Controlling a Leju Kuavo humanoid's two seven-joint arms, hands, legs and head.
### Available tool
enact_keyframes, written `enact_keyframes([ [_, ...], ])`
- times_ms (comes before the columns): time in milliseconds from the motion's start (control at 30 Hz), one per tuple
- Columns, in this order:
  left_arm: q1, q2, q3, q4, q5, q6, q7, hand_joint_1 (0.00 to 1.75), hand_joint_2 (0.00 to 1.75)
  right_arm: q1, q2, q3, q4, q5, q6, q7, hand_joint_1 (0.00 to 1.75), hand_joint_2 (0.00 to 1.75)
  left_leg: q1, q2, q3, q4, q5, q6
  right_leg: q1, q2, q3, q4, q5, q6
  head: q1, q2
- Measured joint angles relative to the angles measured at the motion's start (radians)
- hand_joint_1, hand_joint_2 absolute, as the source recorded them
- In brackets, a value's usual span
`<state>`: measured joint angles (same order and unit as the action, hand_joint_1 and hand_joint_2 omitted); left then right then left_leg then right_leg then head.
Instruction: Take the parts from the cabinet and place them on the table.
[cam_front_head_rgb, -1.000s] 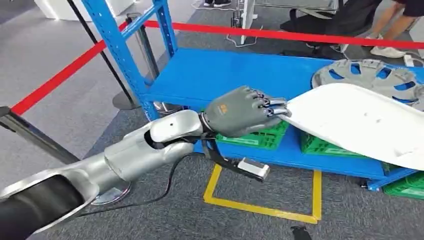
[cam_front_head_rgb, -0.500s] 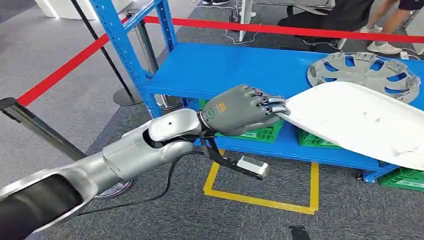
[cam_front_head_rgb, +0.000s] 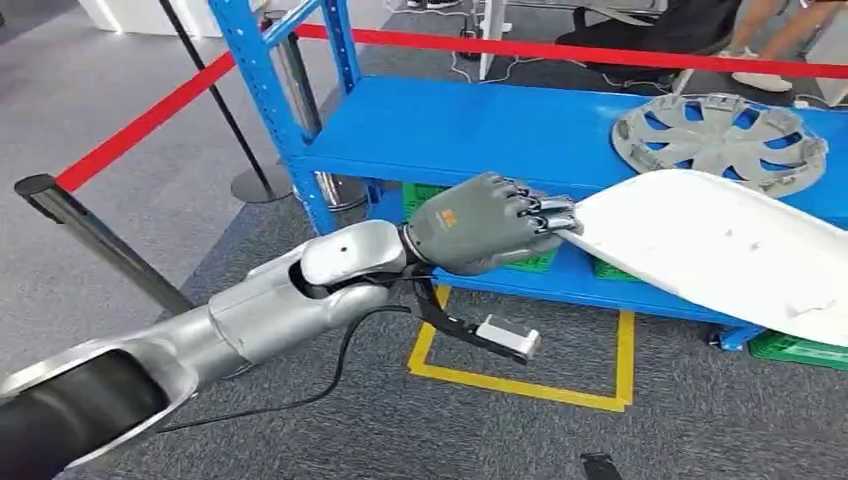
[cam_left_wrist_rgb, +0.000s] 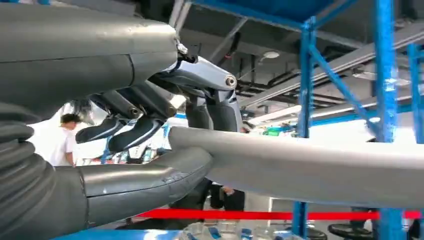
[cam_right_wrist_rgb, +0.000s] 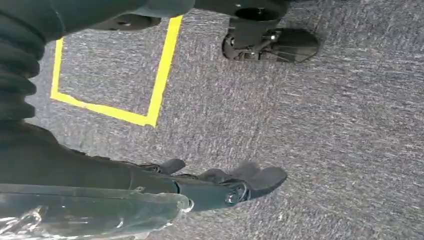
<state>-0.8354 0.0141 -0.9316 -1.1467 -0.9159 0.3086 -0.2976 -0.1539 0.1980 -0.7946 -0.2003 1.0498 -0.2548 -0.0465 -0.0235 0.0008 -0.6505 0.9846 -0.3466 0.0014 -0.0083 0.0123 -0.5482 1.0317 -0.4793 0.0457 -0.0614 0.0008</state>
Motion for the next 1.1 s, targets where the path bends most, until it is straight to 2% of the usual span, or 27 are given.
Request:
enact_keyframes([
  [33, 0.000, 0.000, 0.000, 0.000, 0.000, 0.000, 0.000, 1.75, 1.75, 0.001, 0.000, 0.000, 0.000, 0.000, 0.000, 0.000, 0.00, 1.75, 0.001, 0.000, -0.003, -0.001, 0.005, -0.003, 0.001, 0.000, -0.005, 0.003, 0.004, -0.007, 0.000, 0.000],
  [67, 0.000, 0.001, 0.000, 0.000, -0.002, 0.000, 0.000, 1.75, 1.75, 0.002, 0.001, 0.000, 0.000, 0.000, 0.000, 0.001, 0.00, 1.75, 0.001, -0.001, -0.009, 0.001, 0.002, -0.007, -0.005, -0.001, -0.011, 0.000, 0.012, -0.019, 0.002, 0.000],
  [100, 0.000, 0.001, 0.000, 0.000, -0.002, 0.000, 0.000, 1.75, 1.75, 0.001, 0.000, 0.000, 0.000, -0.001, 0.000, 0.002, 0.00, 1.75, 0.002, -0.002, -0.020, 0.023, -0.032, -0.016, -0.005, -0.002, -0.019, 0.000, 0.020, -0.030, -0.002, 0.000],
  [133, -0.001, 0.002, 0.000, 0.000, -0.002, 0.000, 0.000, 1.75, 1.75, -0.001, 0.000, 0.000, 0.000, -0.001, 0.000, 0.002, 0.00, 1.75, 0.005, -0.002, -0.042, 0.081, -0.086, -0.023, -0.005, -0.002, -0.029, 0.000, 0.029, -0.037, -0.004, 0.000],
  [200, 0.000, 0.002, 0.000, 0.000, -0.002, 0.000, 0.000, 1.75, 1.75, 0.000, 0.000, 0.000, 0.000, -0.001, -0.001, 0.002, 0.00, 1.75, 0.009, -0.002, -0.100, 0.249, -0.181, -0.031, -0.004, -0.002, -0.051, 0.000, 0.044, -0.040, -0.005, 0.000],
  [233, 0.002, 0.002, 0.000, 0.000, -0.002, 0.000, 0.000, 1.75, 1.75, 0.000, 0.000, 0.000, 0.000, -0.002, -0.002, 0.002, 0.00, 1.75, 0.010, -0.002, -0.119, 0.310, -0.204, -0.032, -0.003, -0.002, -0.061, 0.001, 0.052, -0.040, -0.005, 0.000],
  [267, 0.003, 0.003, 0.000, 0.000, -0.002, 0.000, 0.000, 1.75, 1.75, 0.001, -0.001, 0.000, 0.000, -0.002, -0.002, 0.002, 0.00, 1.75, 0.011, -0.002, -0.115, 0.327, -0.200, -0.031, -0.003, -0.002, -0.073, 0.001, 0.061, -0.039, -0.005, 0.000],
  [300, 0.003, 0.003, 0.000, 0.000, -0.003, 0.000, 0.000, 1.75, 1.75, 0.000, -0.001, 0.000, 0.000, -0.002, -0.002, 0.002, 0.00, 1.75, 0.011, -0.002, -0.089, 0.301, -0.176, -0.028, -0.002, -0.002, -0.084, 0.001, 0.069, -0.038, -0.006, 0.000],
  [367, 0.001, 0.003, 0.000, 0.000, -0.003, 0.000, 0.000, 1.75, 1.75, 0.000, -0.001, 0.000, 0.000, -0.002, -0.002, 0.002, 0.00, 1.75, 0.010, -0.002, 0.014, 0.159, -0.118, -0.016, -0.001, -0.001, -0.100, 0.001, 0.085, -0.035, -0.006, 0.000],
  [400, -0.002, 0.002, 0.000, 0.000, -0.003, 0.000, 0.000, 1.75, 1.75, -0.001, -0.001, 0.000, 0.000, -0.002, -0.003, 0.002, 0.00, 1.75, 0.009, -0.003, 0.076, 0.079, -0.112, -0.008, -0.001, 0.000, -0.103, 0.001, 0.091, -0.033, -0.006, 0.000],
  [433, -0.006, 0.000, 0.000, -0.001, -0.003, 0.000, 0.000, 1.75, 1.75, -0.001, -0.001, 0.000, 0.000, -0.002, -0.003, 0.002, 0.00, 1.75, 0.004, -0.004, 0.120, 0.016, -0.125, -0.002, 0.003, 0.001, -0.111, 0.001, 0.095, -0.029, -0.005, 0.000],
  [500, -0.008, 0.000, 0.000, -0.002, -0.003, 0.000, 0.000, 1.75, 1.75, -0.002, -0.001, 0.000, 0.000, -0.002, -0.003, 0.002, 0.00, 1.75, -0.001, -0.004, 0.114, 0.000, -0.121, -0.001, -0.004, 0.000, -0.116, -0.005, 0.114, -0.015, -0.007, 0.000],
  [567, -0.007, 0.000, 0.000, -0.002, -0.003, -0.001, 0.000, 1.75, 1.75, 0.003, -0.001, 0.000, 0.000, -0.002, -0.002, 0.002, 0.00, 1.75, -0.001, -0.003, 0.108, -0.013, -0.102, 0.010, -0.005, 0.000, -0.121, -0.013, 0.128, 0.000, -0.007, 0.000],
  [600, -0.007, -0.001, 0.000, -0.002, -0.003, -0.001, 0.000, 1.75, 1.75, 0.004, -0.001, 0.000, 0.000, -0.002, -0.002, 0.002, 0.00, 1.75, 0.003, 0.000, 0.105, -0.016, -0.092, 0.013, -0.006, -0.001, -0.132, -0.001, 0.105, 0.002, -0.006, 0.000],
  [633, -0.008, -0.002, 0.000, -0.002, -0.003, -0.002, 0.000, 1.75, 1.75, 0.005, -0.001, 0.000, 0.000, -0.002, -0.003, 0.002, 0.00, 1.75, 0.004, 0.001, 0.097, -0.017, -0.086, 0.022, -0.005, -0.003, -0.146, 0.043, 0.059, 0.004, -0.003, 0.000],
  [700, -0.006, -0.003, -0.002, -0.002, -0.003, -0.003, 0.000, 1.75, 1.75, 0.003, -0.001, 0.000, 0.000, -0.002, -0.003, 0.002, 0.00, 1.75, 0.004, 0.001, 0.078, -0.016, -0.070, 0.026, -0.005, -0.004, -0.199, 0.211, -0.045, 0.012, 0.000, 0.000],
  [733, -0.004, -0.002, -0.003, -0.002, -0.005, -0.004, 0.000, 1.75, 1.75, 0.004, -0.001, 0.000, 0.000, -0.002, -0.003, 0.002, 0.00, 1.75, 0.003, 0.002, 0.068, -0.016, -0.062, 0.025, -0.004, -0.004, -0.216, 0.276, -0.072, 0.015, 0.002, 0.000],
  [767, -0.001, -0.002, -0.003, -0.002, -0.005, -0.005, 0.000, 1.75, 1.75, 0.004, -0.002, 0.000, 0.000, -0.002, -0.003, 0.002, 0.00, 1.75, 0.003, 0.002, 0.058, -0.016, -0.054, 0.025, -0.004, -0.004, -0.216, 0.302, -0.072, 0.016, 0.002, 0.000],
  [800, 0.000, -0.002, -0.003, -0.002, -0.005, -0.006, 0.000, 1.75, 1.75, 0.004, -0.002, 0.000, 0.000, -0.002, -0.003, 0.002, 0.00, 1.75, 0.004, 0.002, 0.047, -0.015, -0.046, 0.023, -0.004, -0.004, -0.192, 0.284, -0.051, 0.017, 0.002, 0.000],
  [833, 0.000, -0.002, -0.003, -0.002, -0.005, -0.006, 0.000, 1.75, 1.75, 0.004, -0.002, 0.000, 0.000, -0.002, -0.003, 0.002, 0.00, 1.75, 0.004, 0.002, 0.037, -0.015, -0.038, 0.021, -0.005, -0.005, -0.147, 0.224, -0.018, 0.017, 0.002, 0.000],
  [867, 0.000, -0.002, -0.003, -0.002, -0.005, -0.006, 0.000, 1.75, 1.75, 0.002, -0.003, 0.000, 0.000, -0.002, -0.003, 0.002, 0.00, 1.75, 0.006, 0.001, 0.029, -0.013, -0.031, 0.016, -0.006, -0.007, -0.083, 0.131, 0.012, 0.018, 0.002, 0.000],
  [900, -0.001, -0.002, -0.003, -0.002, -0.005, -0.007, 0.000, 1.75, 1.75, 0.001, -0.003, 0.000, 0.000, -0.002, -0.003, 0.002, 0.00, 1.75, 0.007, 0.001, 0.023, -0.009, -0.026, 0.011, -0.007, -0.010, -0.017, 0.035, 0.016, 0.022, 0.002, 0.000],
  [933, -0.002, -0.002, -0.002, -0.002, -0.005, -0.007, 0.000, 1.75, 1.75, -0.003, -0.002, 0.000, 0.000, -0.002, -0.002, 0.001, 0.00, 1.75, 0.001, 0.000, 0.014, -0.006, -0.021, 0.006, -0.002, -0.010, 0.018, -0.014, -0.010, 0.021, 0.003, 0.000],
  [967, -0.001, -0.002, -0.002, -0.002, -0.005, -0.008, 0.000, 1.75, 1.75, -0.002, -0.002, 0.001, 0.000, -0.002, -0.003, 0.000, 0.00, 1.75, 0.000, 0.000, 0.014, -0.004, -0.016, 0.002, -0.002, -0.002, 0.004, -0.004, 0.005, 0.002, 0.000, 0.000],
  [1033, -0.003, -0.002, -0.002, -0.002, -0.005, -0.008, 0.000, 1.75, 1.75, -0.002, -0.003, 0.000, 0.000, -0.002, -0.003, 0.001, 0.00, 1.75, 0.002, 0.000, 0.009, -0.001, -0.004, -0.003, 0.000, 0.000, -0.003, -0.003, 0.006, -0.008, 0.000, 0.000],
  [1067, -0.003, -0.001, -0.002, -0.002, -0.005, -0.008, 0.000, 1.75, 1.75, 0.000, -0.003, 0.001, 0.000, -0.002, -0.003, 0.001, 0.00, 1.75, 0.002, 0.000, 0.005, 0.000, 0.001, -0.008, -0.004, -0.001, -0.010, -0.005, 0.014, -0.018, -0.001, 0.000],
  [1100, -0.004, 0.000, -0.001, -0.002, -0.005, -0.008, 0.000, 1.75, 1.75, -0.002, -0.002, 0.001, 0.000, -0.002, -0.003, 0.001, 0.00, 1.75, 0.003, -0.002, -0.002, 0.007, -0.016, -0.015, -0.006, -0.002, -0.015, -0.006, 0.022, -0.026, 0.000, 0.000],
])
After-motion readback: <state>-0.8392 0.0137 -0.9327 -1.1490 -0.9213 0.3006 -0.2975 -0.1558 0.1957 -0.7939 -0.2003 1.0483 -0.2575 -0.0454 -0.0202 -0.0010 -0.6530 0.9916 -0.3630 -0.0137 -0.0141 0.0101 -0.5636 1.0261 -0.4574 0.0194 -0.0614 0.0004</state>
